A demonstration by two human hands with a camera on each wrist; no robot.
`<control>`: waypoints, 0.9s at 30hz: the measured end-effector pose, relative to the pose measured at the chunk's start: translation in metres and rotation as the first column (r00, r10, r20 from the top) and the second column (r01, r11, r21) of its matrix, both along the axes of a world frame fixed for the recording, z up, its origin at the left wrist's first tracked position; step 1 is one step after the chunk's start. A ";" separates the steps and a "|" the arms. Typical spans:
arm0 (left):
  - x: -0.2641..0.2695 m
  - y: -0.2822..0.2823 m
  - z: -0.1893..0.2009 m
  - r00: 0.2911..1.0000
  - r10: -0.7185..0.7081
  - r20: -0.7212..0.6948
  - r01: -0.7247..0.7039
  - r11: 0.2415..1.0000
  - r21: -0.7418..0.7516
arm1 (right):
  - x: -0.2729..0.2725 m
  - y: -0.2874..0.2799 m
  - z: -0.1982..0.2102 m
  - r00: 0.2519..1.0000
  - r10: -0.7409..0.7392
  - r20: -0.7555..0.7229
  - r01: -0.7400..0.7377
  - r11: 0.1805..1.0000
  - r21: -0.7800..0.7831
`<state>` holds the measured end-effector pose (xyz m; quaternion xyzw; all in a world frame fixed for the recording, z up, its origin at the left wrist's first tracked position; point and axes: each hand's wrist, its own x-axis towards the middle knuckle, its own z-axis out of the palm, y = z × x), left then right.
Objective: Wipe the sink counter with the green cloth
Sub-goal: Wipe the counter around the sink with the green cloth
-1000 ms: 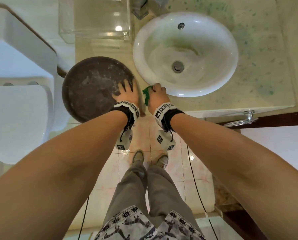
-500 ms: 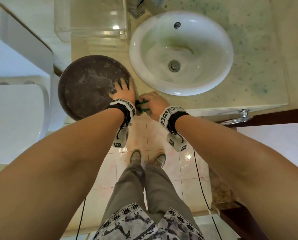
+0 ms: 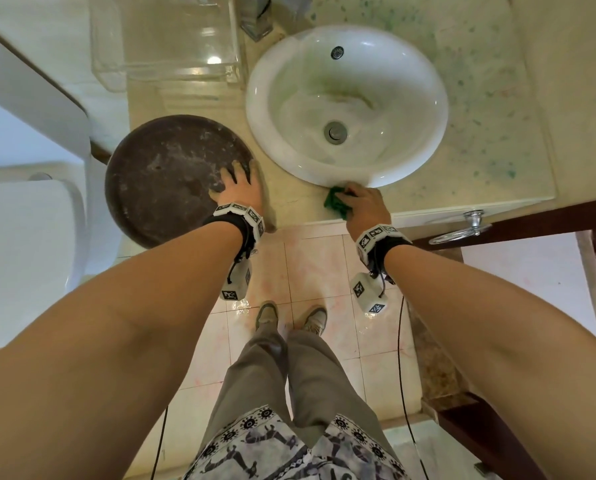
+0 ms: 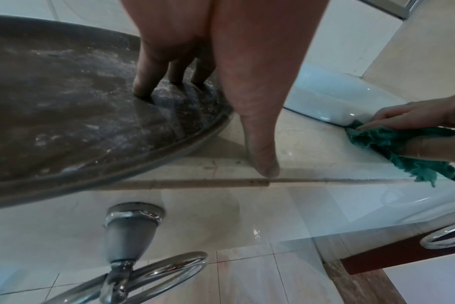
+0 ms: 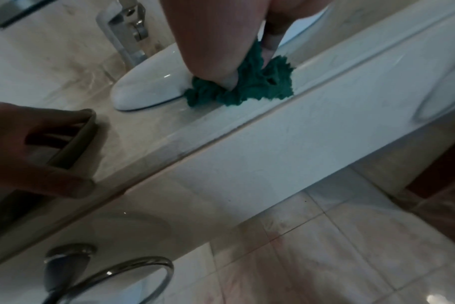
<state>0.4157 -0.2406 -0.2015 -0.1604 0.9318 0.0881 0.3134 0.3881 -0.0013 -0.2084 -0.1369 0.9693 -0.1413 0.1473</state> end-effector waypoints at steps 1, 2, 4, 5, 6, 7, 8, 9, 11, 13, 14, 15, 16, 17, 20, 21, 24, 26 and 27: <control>0.001 0.000 -0.002 1.000 0.004 -0.014 -0.004 1.000 -0.003 | 0.002 0.000 0.001 0.999 -0.039 -0.004 0.039 0.999 0.027; 0.001 0.001 -0.003 0.999 0.011 -0.035 -0.011 1.000 -0.010 | 0.005 -0.001 0.002 0.997 -0.076 -0.010 0.076 0.996 0.037; 0.001 0.002 -0.004 0.999 0.013 -0.046 -0.014 1.000 -0.018 | 0.009 -0.008 0.000 0.991 -0.130 -0.018 0.131 0.991 0.021; 0.001 0.002 -0.003 0.999 0.006 -0.035 -0.006 1.000 -0.018 | 0.010 -0.011 0.000 0.990 -0.142 -0.017 0.143 0.990 0.015; 0.002 0.002 -0.003 1.000 -0.002 -0.021 0.002 1.000 -0.020 | 0.010 -0.014 0.001 0.989 -0.145 -0.012 0.145 0.989 0.021; 0.002 0.003 -0.002 1.000 -0.007 -0.015 0.007 1.000 -0.025 | 0.011 -0.017 0.002 0.990 -0.143 -0.007 0.144 0.989 0.040; 0.002 0.003 -0.002 1.000 -0.008 -0.014 0.008 1.000 -0.028 | 0.011 -0.020 0.004 0.990 -0.139 0.001 0.139 0.988 0.060; 0.001 0.003 -0.002 1.000 -0.008 -0.019 0.007 1.000 -0.028 | 0.011 -0.024 0.006 0.992 -0.127 0.013 0.126 0.989 0.079; 0.001 0.003 -0.004 1.000 -0.011 -0.026 0.010 1.000 -0.026 | 0.012 -0.036 0.009 0.996 -0.069 0.048 0.065 0.994 0.089; 0.001 0.003 -0.005 0.999 -0.013 -0.033 0.012 1.000 -0.025 | 0.014 -0.052 0.011 0.996 0.015 0.085 -0.023 0.996 0.090; 0.001 0.002 -0.006 0.999 -0.006 -0.036 0.005 1.000 -0.025 | 0.015 -0.061 0.011 0.993 0.061 0.103 -0.071 0.993 0.093; 0.001 0.002 -0.008 0.999 0.003 -0.039 -0.004 1.000 -0.022 | 0.016 -0.068 0.011 0.987 0.108 0.122 -0.120 0.988 0.093; 0.001 0.003 -0.009 0.999 0.010 -0.043 -0.011 1.000 -0.023 | 0.017 -0.075 0.012 0.978 0.160 0.131 -0.172 0.982 0.079; 0.000 0.003 -0.010 0.999 0.012 -0.049 -0.014 1.000 -0.023 | 0.019 -0.081 0.012 0.967 0.218 0.130 -0.227 0.972 0.061; -0.001 0.004 -0.007 0.999 0.006 -0.044 -0.008 0.999 -0.044 | 0.024 -0.090 0.010 0.930 0.343 0.130 -0.348 0.937 0.014; -0.001 0.005 -0.006 0.999 0.001 -0.041 -0.004 0.998 -0.063 | 0.023 -0.090 0.009 0.924 0.356 0.140 -0.360 0.933 0.005; -0.001 0.009 0.000 0.999 -0.016 -0.033 0.012 0.994 -0.106 | 0.017 -0.086 0.010 0.923 0.336 0.187 -0.335 0.941 -0.037; -0.001 0.014 0.002 0.998 -0.007 -0.063 0.000 0.994 -0.112 | 0.012 -0.079 0.014 0.912 0.357 0.204 -0.359 0.933 -0.026; -0.001 0.017 0.003 0.998 -0.002 -0.069 -0.006 0.993 -0.115 | 0.010 -0.075 0.016 0.908 0.367 0.200 -0.371 0.928 -0.019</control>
